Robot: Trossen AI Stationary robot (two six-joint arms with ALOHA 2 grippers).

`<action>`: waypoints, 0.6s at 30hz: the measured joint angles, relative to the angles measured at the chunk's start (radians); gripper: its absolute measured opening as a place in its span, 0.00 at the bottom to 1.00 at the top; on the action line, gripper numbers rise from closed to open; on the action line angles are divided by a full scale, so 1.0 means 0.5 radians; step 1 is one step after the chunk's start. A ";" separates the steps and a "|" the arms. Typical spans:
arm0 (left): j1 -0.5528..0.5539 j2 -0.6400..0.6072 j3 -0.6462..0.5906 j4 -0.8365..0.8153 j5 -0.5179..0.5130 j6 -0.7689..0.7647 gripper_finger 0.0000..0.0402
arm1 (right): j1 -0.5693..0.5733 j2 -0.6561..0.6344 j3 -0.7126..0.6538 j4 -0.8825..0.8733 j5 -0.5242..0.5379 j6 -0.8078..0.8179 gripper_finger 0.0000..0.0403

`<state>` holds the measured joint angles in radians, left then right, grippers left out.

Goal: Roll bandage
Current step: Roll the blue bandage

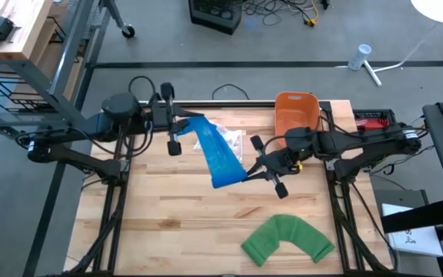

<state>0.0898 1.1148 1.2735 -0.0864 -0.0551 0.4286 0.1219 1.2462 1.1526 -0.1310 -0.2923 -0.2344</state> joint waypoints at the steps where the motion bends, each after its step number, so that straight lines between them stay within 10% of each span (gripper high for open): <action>1: 0.000 -0.002 -0.035 0.035 -0.001 0.000 0.00 | 0.001 -0.009 0.000 0.001 -0.003 0.002 0.00; 18: 0.053 -0.010 -0.790 0.838 0.004 -0.187 0.05 | -0.017 -0.068 0.129 0.152 0.059 0.290 0.00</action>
<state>0.1165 1.1099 0.8784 0.3328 -0.0532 0.3348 0.1134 1.2121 1.2172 -0.0551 -0.2630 -0.0895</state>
